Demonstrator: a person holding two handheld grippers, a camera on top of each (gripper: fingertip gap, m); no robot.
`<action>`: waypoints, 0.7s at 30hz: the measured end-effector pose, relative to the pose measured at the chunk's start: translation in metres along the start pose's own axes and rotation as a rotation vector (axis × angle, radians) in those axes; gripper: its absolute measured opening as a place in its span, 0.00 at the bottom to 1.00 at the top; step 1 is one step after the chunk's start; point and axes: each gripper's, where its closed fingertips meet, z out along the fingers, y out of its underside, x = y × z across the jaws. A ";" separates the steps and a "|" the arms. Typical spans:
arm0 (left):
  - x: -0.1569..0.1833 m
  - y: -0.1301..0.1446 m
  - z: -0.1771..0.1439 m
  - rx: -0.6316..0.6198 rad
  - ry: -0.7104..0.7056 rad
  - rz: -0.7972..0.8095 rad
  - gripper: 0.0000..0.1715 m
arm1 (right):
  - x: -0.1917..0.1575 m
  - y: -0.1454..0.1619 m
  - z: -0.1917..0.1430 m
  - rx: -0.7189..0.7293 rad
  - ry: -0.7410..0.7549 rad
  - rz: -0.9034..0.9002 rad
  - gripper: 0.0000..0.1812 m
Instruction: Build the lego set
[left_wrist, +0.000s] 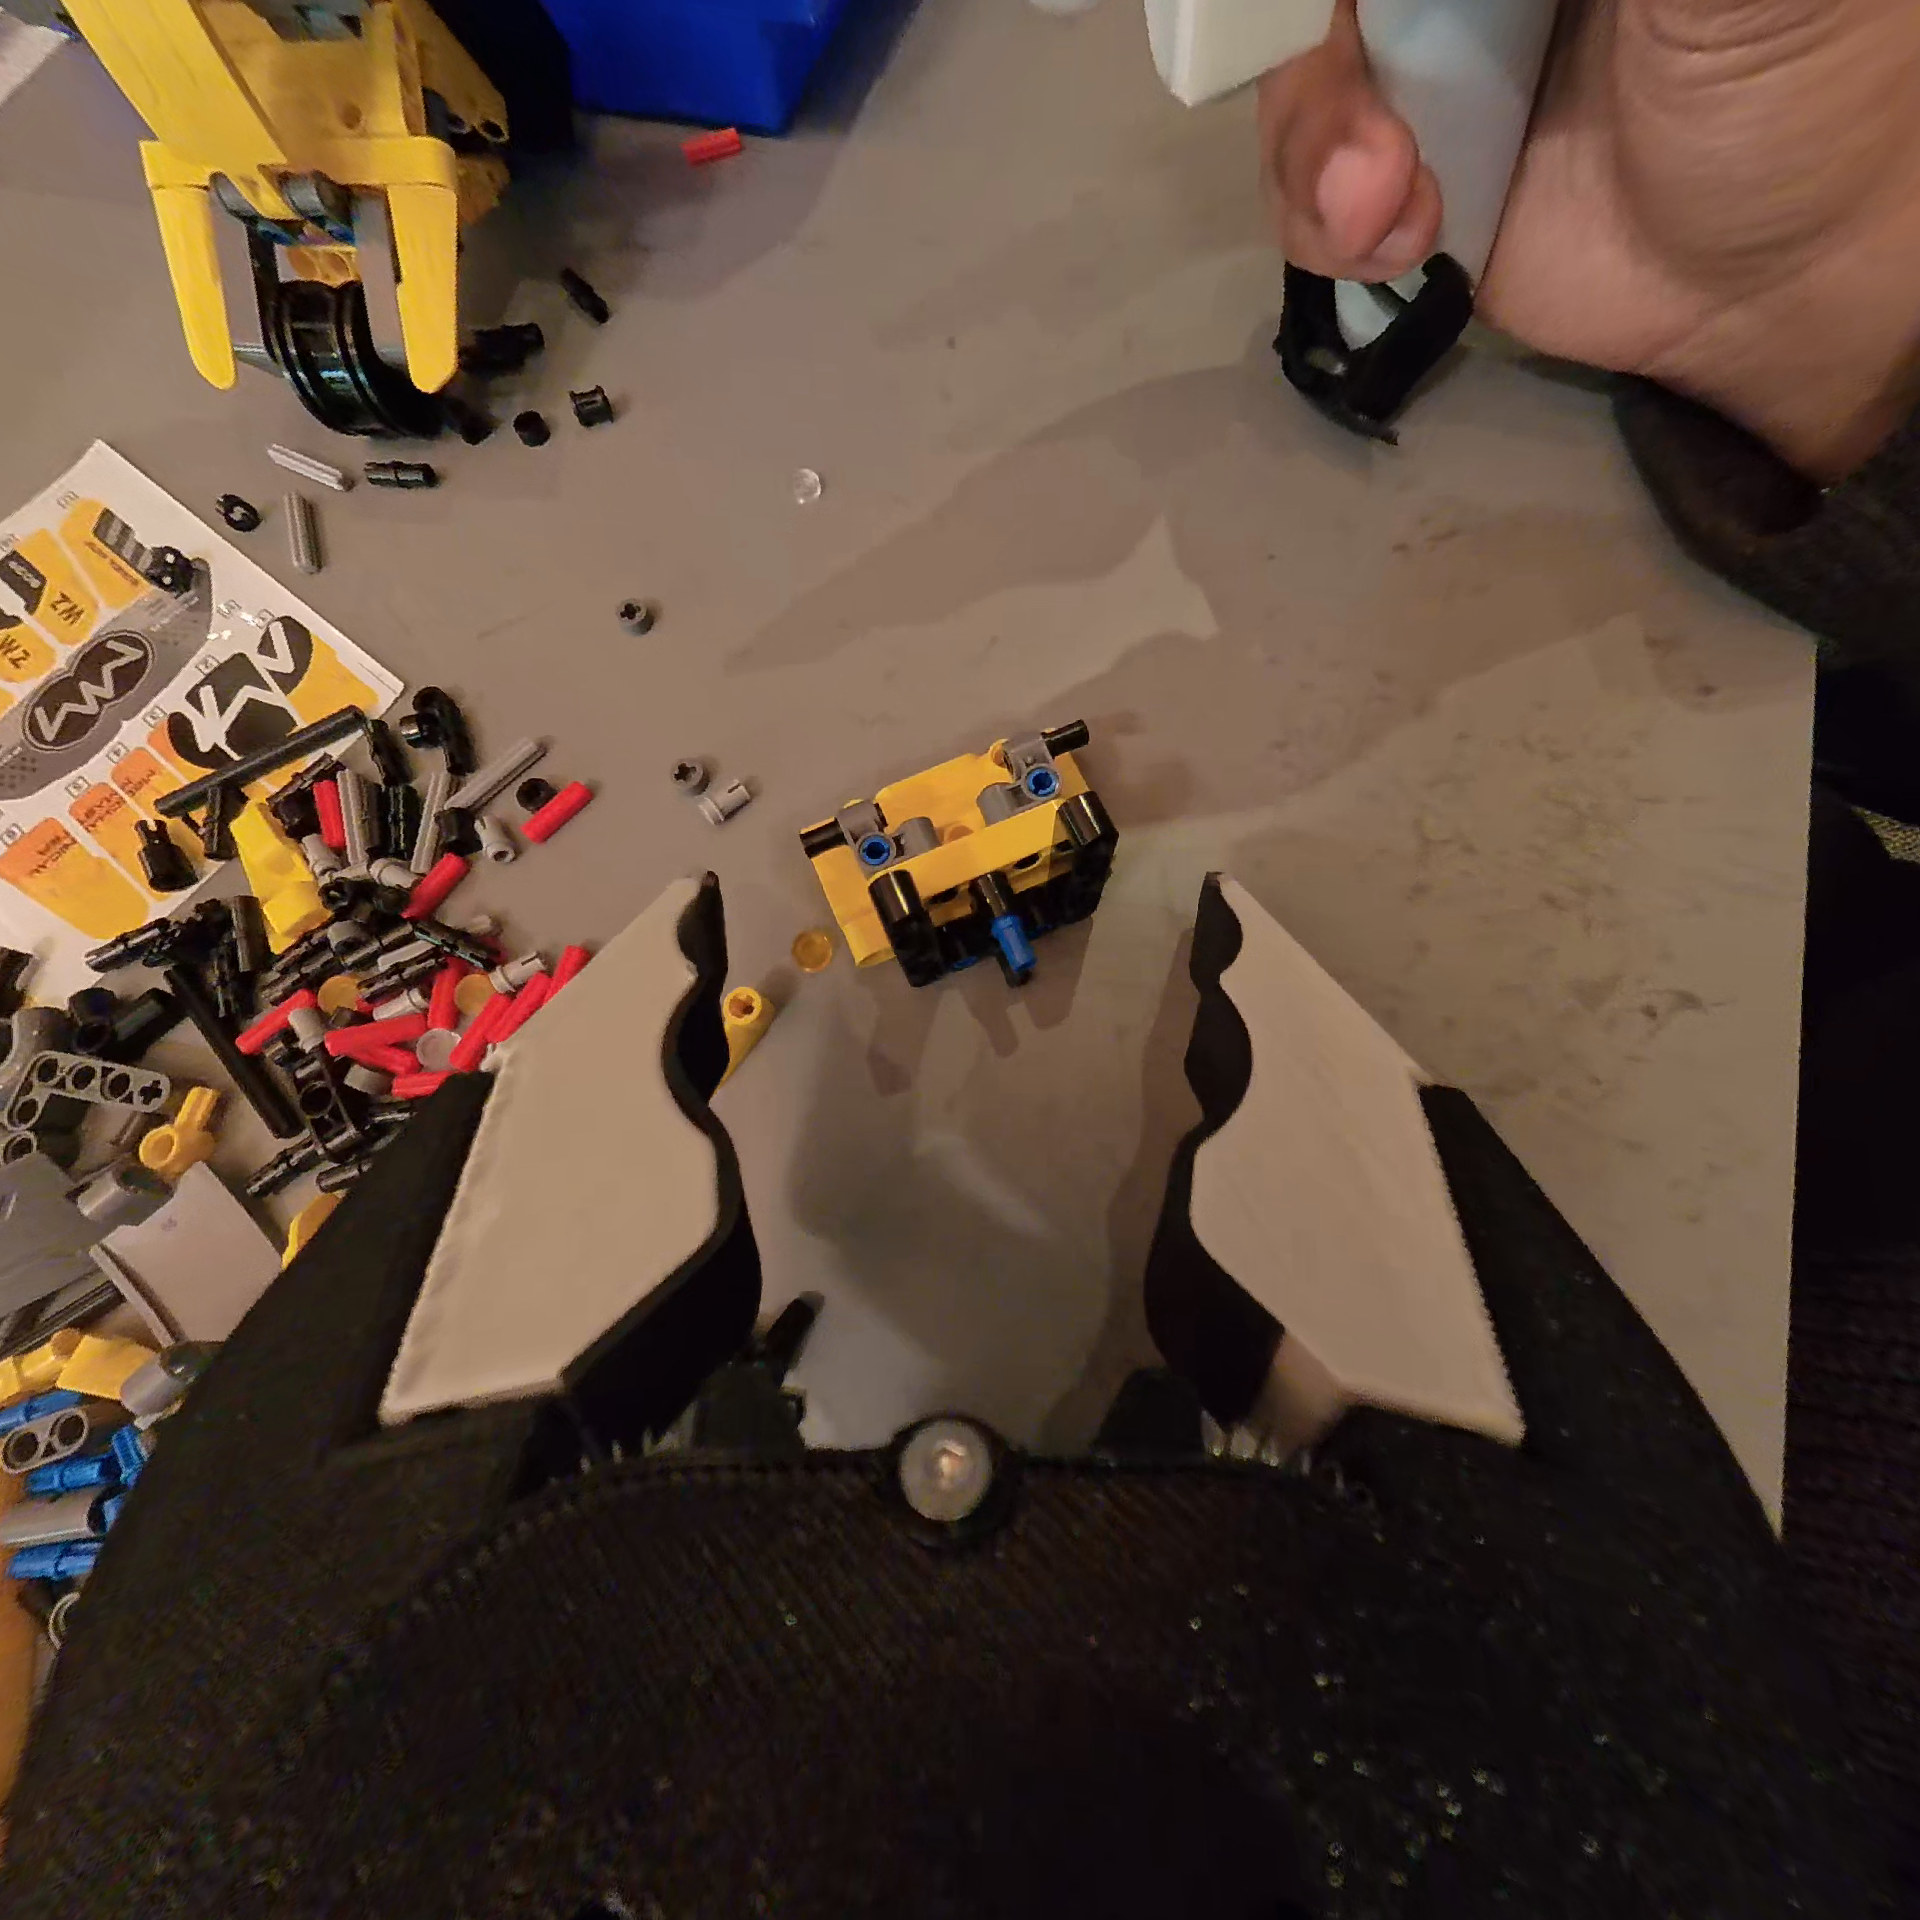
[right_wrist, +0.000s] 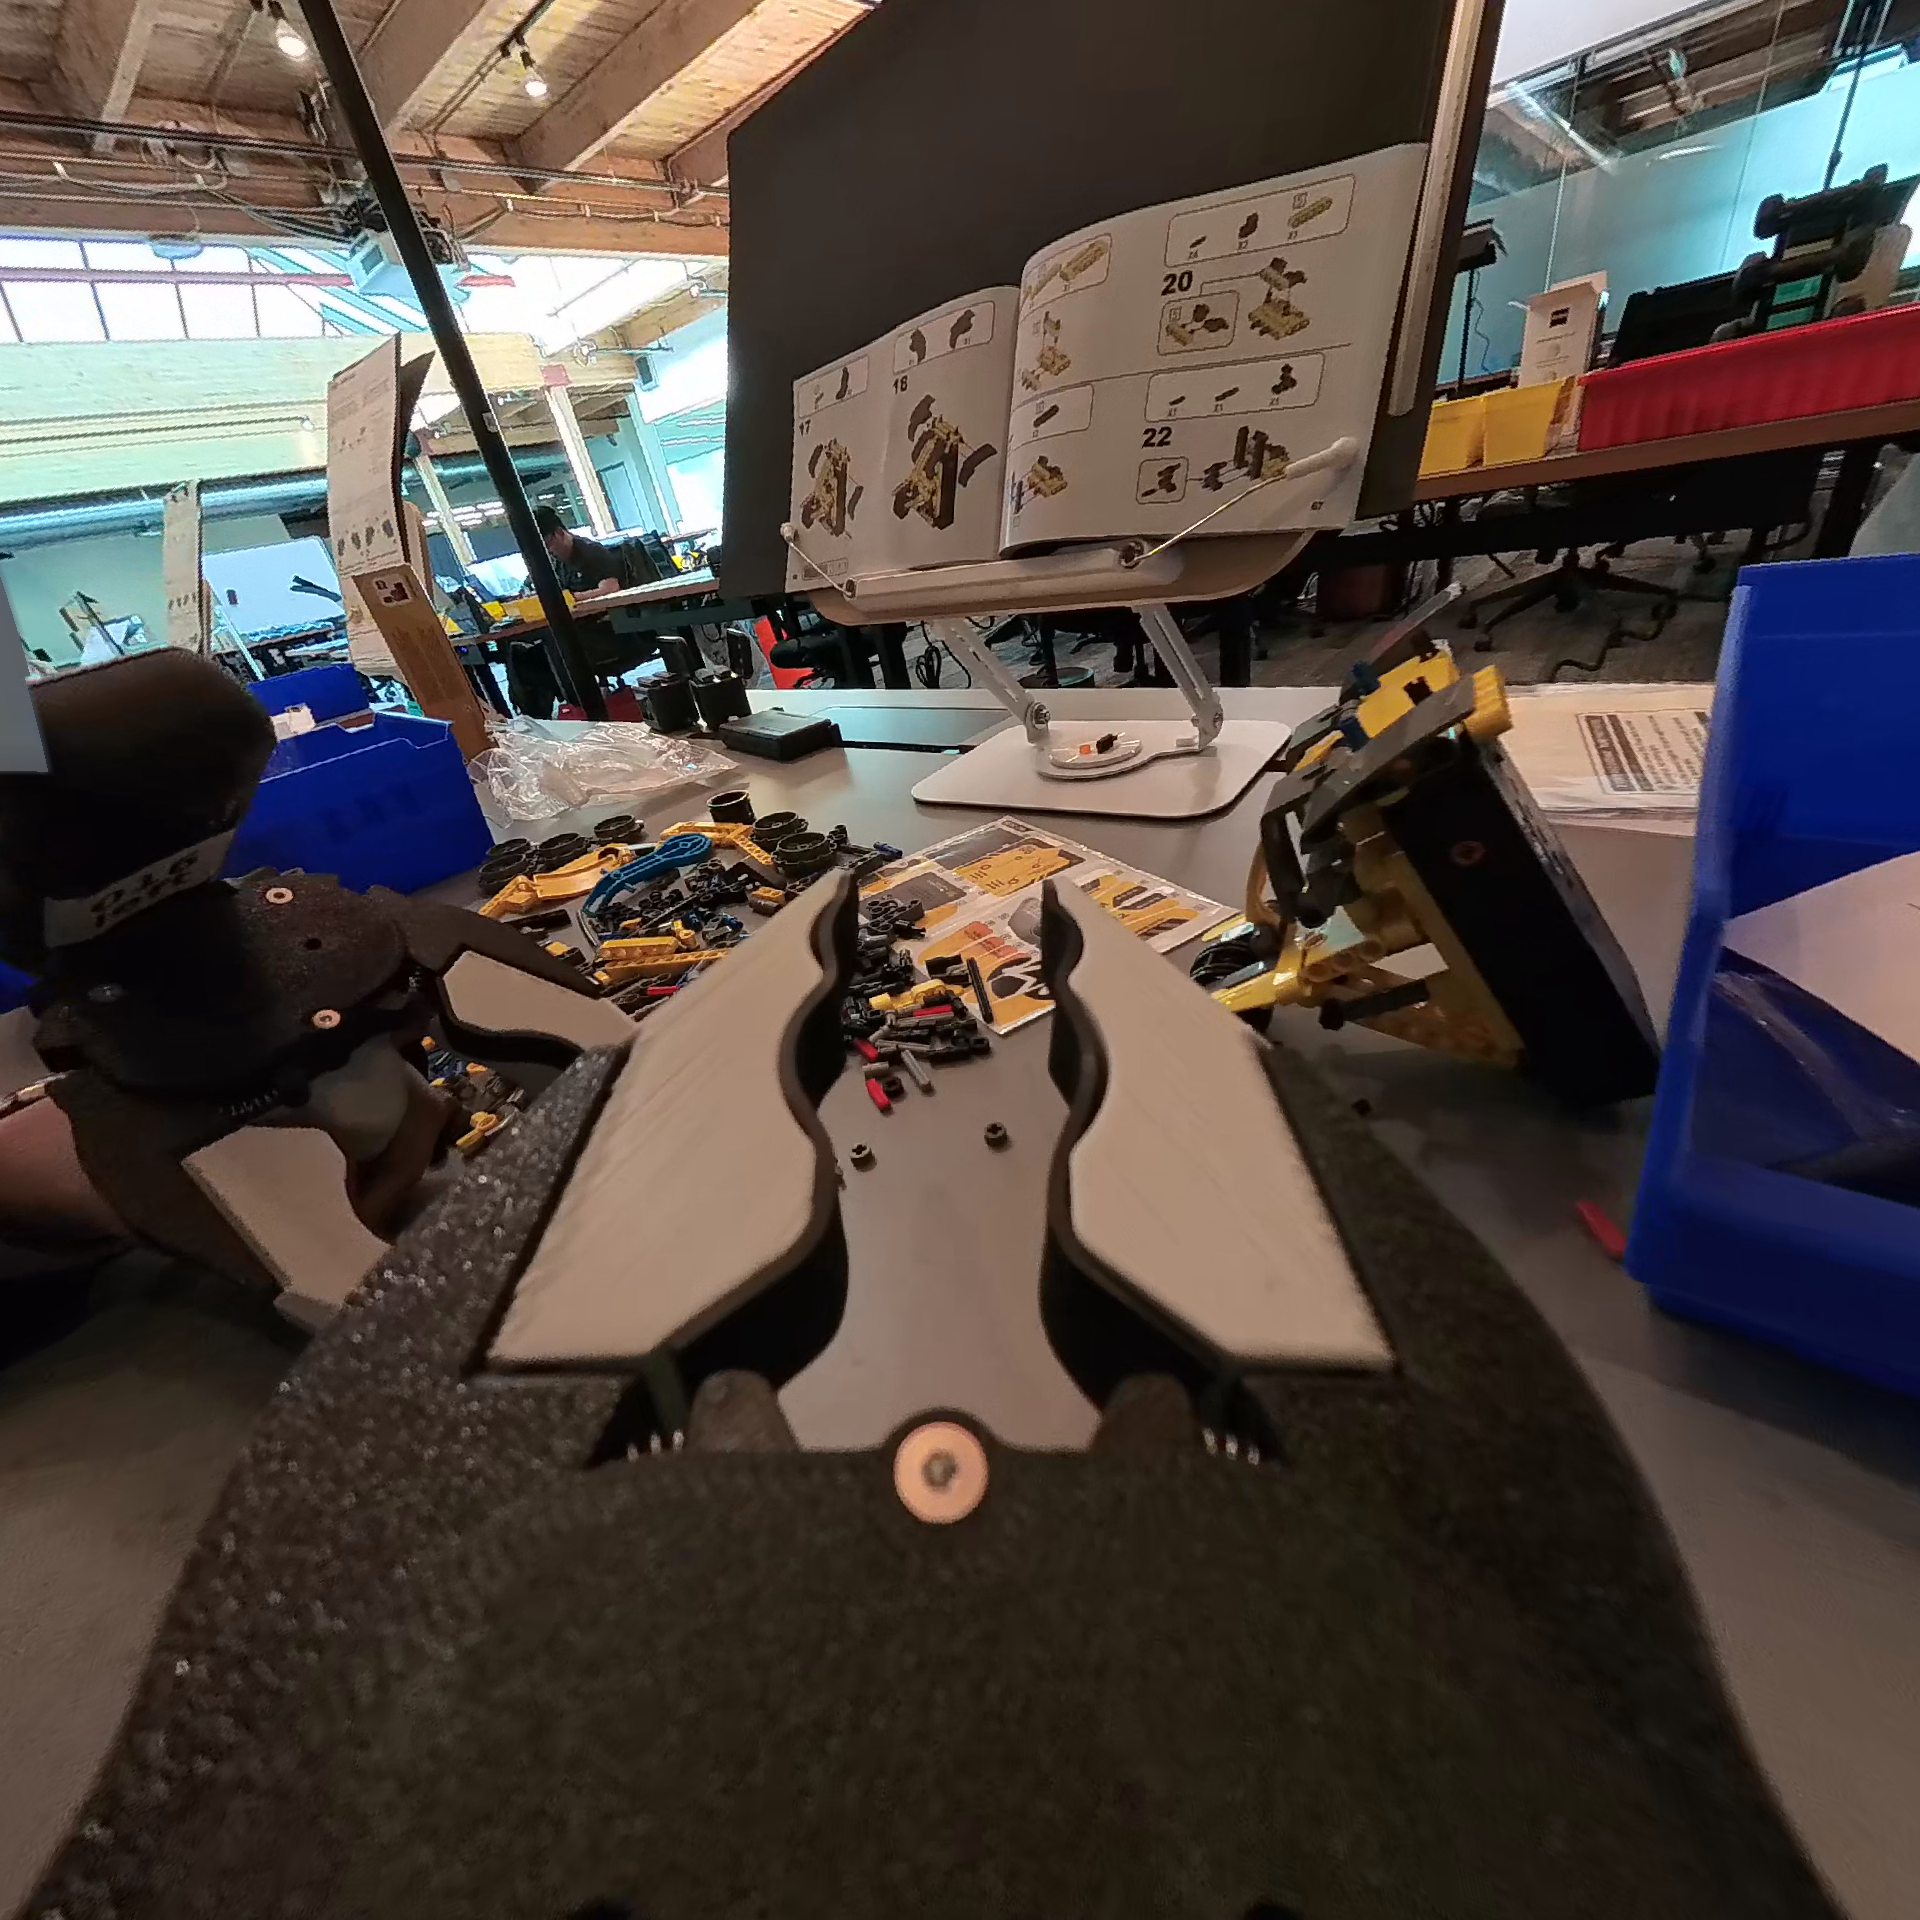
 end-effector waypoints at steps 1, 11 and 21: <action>0.001 0.000 0.000 -0.002 0.001 0.004 0.51 | 0.000 0.000 0.000 0.000 0.000 0.000 0.19; 0.002 0.002 0.001 -0.017 0.012 0.003 0.47 | 0.001 -0.002 0.000 0.017 0.001 0.000 0.19; 0.001 0.005 0.003 -0.040 -0.003 0.015 0.38 | 0.002 -0.003 -0.001 0.023 0.006 0.005 0.19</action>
